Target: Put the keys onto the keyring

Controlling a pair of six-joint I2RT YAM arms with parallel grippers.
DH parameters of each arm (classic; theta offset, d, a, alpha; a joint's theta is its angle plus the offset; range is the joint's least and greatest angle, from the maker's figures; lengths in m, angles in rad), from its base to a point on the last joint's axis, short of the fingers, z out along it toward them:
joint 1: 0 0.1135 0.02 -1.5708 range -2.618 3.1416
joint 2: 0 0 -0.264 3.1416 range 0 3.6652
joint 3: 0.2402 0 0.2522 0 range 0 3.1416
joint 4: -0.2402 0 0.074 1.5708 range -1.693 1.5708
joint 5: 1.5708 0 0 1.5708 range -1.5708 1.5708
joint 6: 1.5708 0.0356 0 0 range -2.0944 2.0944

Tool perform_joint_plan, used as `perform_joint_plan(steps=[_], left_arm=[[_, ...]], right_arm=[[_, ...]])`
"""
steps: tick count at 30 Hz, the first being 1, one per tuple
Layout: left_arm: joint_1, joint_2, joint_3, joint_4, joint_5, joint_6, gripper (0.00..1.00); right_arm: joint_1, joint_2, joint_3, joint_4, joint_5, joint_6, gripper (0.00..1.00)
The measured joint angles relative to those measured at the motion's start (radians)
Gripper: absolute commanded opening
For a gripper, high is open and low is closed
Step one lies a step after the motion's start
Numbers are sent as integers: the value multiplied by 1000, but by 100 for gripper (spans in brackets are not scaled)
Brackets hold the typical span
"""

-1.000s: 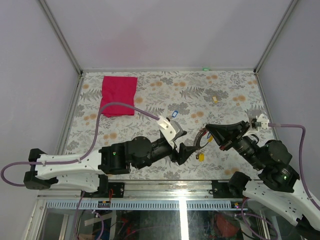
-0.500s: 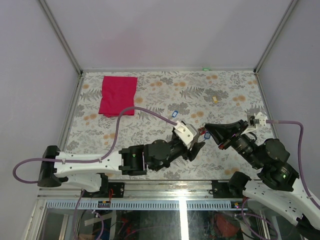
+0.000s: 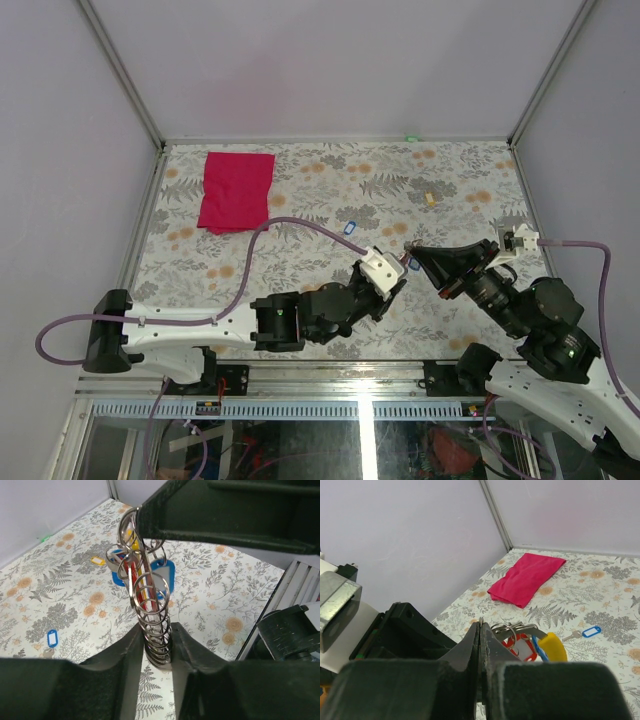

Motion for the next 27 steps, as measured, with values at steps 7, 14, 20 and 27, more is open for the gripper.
perform_joint_plan(steps=[7, 14, 20, 27], left_arm=[[1, -21, -18, 6, -9, -27, 2], [10, -35, -31, 8, 4, -45, 0], [80, -104, -99, 5, 145, -116, 0], [246, -204, -184, 5, 370, -280, 0]], right_arm=[[0, -1, 8, 1, -6, 3, 0], [0, -1, 8, 1, -21, 6, 24], [0, -3, 39, -8, -10, -17, 51], [0, -10, 86, -71, 56, -89, 59]])
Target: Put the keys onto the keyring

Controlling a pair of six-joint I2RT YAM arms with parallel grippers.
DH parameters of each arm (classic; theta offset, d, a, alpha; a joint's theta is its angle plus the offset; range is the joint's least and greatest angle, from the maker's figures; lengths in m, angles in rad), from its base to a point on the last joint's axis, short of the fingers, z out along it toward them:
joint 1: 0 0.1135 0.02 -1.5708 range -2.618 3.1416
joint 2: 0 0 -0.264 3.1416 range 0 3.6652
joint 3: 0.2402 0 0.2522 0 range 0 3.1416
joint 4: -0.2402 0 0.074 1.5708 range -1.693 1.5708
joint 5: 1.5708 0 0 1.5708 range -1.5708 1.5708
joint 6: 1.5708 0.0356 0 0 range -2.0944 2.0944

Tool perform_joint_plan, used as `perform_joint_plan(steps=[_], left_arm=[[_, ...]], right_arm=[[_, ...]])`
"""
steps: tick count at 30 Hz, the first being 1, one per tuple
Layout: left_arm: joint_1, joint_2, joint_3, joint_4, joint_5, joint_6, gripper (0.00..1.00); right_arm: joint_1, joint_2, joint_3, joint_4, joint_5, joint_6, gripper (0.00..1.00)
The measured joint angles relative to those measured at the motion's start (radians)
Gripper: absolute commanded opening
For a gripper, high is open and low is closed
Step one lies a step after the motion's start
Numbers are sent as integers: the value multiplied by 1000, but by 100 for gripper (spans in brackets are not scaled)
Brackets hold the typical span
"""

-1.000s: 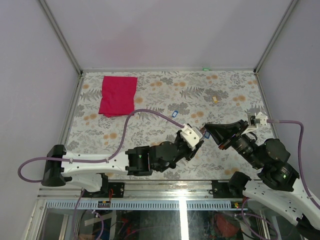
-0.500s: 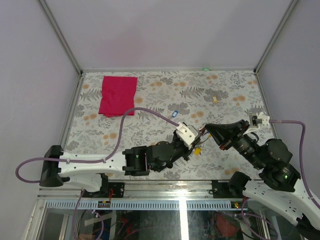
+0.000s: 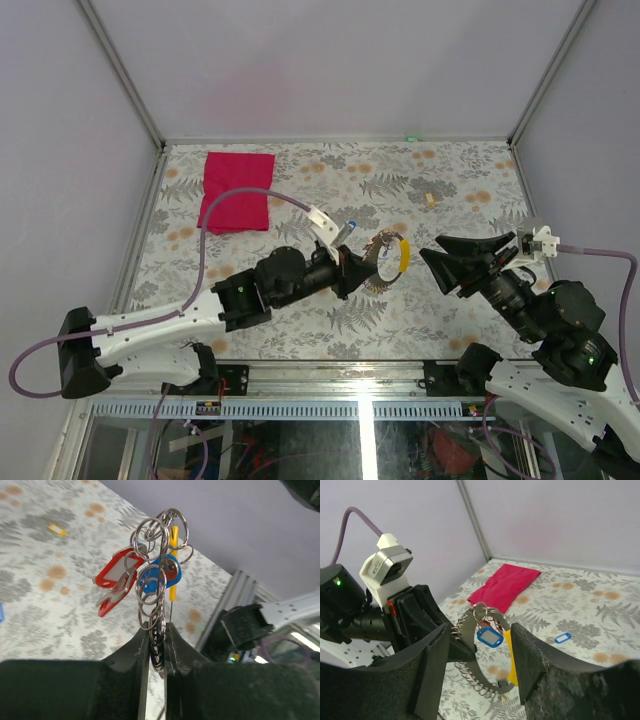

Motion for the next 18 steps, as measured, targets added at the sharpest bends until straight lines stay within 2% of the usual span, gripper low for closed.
perform_joint_plan(steps=[6, 13, 18], left_arm=[[194, -10, -60, 3, 233, -205, 0], [427, -20, -214, 46, 377, -454, 0], [491, 28, -260, 54, 431, -537, 0]], right_arm=[[0, -18, 1, -55, 58, -33, 59], [0, -29, 1, -92, 80, -33, 59], [0, -29, -8, -100, 83, -32, 60]])
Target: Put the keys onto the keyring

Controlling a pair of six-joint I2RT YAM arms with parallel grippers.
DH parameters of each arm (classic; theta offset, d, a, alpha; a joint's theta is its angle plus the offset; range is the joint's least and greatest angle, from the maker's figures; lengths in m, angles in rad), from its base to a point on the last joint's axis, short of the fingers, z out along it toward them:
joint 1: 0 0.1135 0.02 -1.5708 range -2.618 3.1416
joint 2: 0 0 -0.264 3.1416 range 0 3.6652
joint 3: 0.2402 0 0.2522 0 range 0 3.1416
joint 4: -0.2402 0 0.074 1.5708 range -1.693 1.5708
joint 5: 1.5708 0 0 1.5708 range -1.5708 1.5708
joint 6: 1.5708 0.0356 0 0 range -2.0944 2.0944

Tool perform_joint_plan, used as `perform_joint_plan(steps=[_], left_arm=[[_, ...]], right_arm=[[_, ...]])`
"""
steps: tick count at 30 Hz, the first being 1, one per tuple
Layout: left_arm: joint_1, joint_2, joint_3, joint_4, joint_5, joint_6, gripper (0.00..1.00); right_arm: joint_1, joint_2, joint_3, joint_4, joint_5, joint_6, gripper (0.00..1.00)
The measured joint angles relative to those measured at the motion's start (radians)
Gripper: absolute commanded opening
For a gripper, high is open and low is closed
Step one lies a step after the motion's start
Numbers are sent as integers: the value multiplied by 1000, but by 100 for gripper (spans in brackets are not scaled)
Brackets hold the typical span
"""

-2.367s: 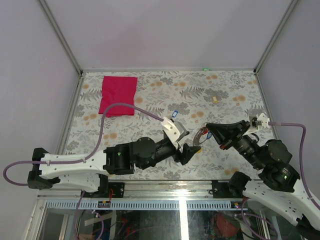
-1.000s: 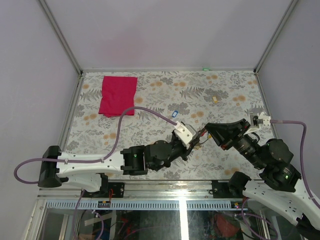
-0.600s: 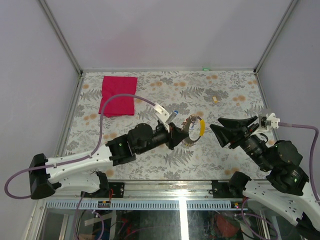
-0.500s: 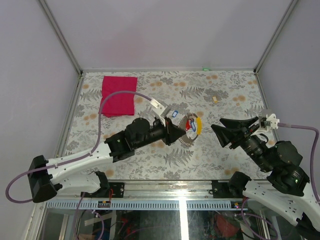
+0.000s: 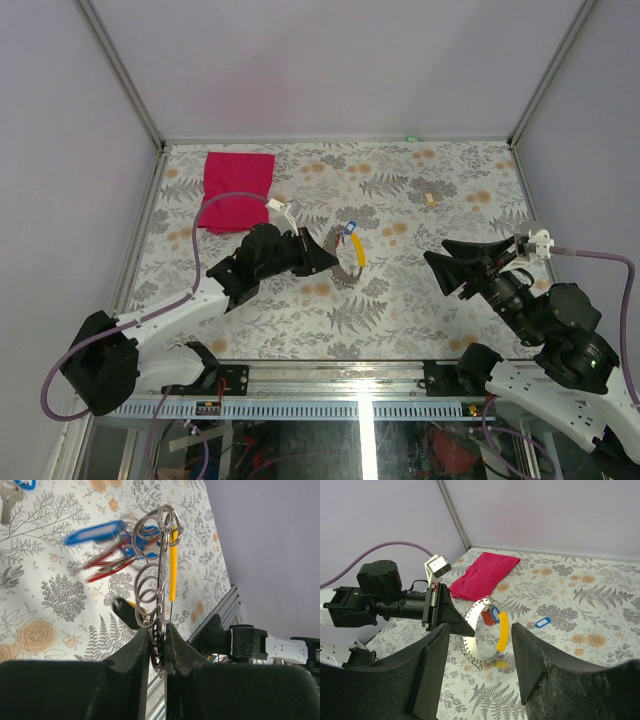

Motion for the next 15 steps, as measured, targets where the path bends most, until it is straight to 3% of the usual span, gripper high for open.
perform_joint_plan(steps=[15], left_arm=[[164, 88, -49, 7, 73, 8, 0]], right_arm=[[0, -20, -6, -50, 5, 16, 60]])
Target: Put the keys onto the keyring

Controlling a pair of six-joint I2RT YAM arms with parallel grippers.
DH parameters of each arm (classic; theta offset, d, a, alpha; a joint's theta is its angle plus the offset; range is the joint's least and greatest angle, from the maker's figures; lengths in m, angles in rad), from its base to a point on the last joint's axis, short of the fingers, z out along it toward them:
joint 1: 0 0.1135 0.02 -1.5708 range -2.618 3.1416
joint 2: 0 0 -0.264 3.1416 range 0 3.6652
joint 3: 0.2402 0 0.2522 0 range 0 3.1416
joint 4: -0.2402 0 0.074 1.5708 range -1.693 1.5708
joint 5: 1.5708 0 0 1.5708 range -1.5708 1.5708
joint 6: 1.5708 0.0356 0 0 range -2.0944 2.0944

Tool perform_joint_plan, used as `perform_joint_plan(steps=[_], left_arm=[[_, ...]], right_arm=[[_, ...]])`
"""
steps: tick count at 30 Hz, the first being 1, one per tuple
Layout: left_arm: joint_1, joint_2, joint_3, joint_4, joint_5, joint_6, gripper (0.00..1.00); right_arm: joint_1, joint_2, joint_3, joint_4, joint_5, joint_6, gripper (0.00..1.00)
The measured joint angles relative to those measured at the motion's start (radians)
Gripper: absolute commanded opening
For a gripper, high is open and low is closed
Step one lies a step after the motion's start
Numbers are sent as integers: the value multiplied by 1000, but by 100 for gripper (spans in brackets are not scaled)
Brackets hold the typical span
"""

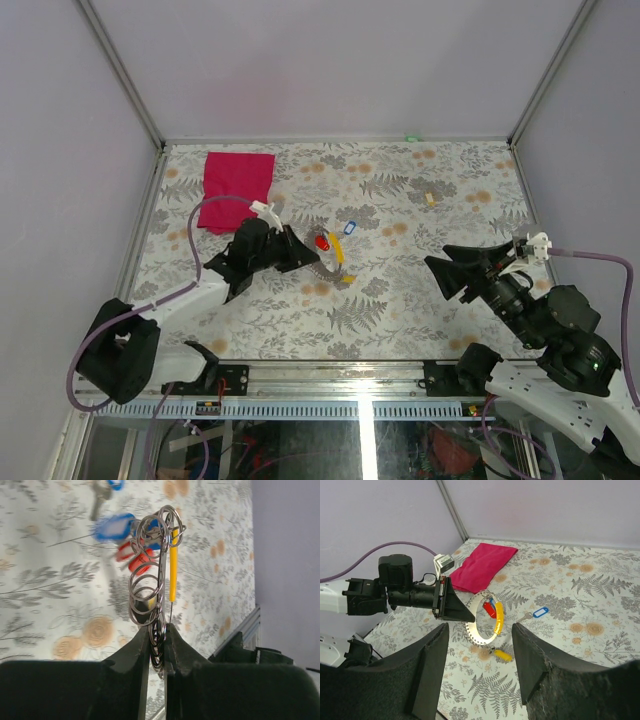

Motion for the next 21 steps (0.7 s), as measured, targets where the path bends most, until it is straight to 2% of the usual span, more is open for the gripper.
perform_joint_plan(steps=[4, 8, 13, 17, 19, 21], left_arm=[[68, 41, -30, 1, 11, 9, 0], [116, 88, -52, 4, 18, 20, 5], [162, 149, -70, 21, 21, 28, 19], [198, 142, -92, 25, 10, 33, 35], [211, 121, -100, 19, -9, 38, 40], [219, 80, -102, 2, -37, 45, 45]], right_arm=[[0, -3, -3, -10, 7, 4, 60], [0, -8, -5, -21, 18, 7, 61], [0, -9, -13, -38, 22, 7, 67], [0, -9, -24, -52, 45, 11, 72], [0, -7, -26, -70, 72, 18, 75], [0, -1, -26, -82, 97, 23, 83]])
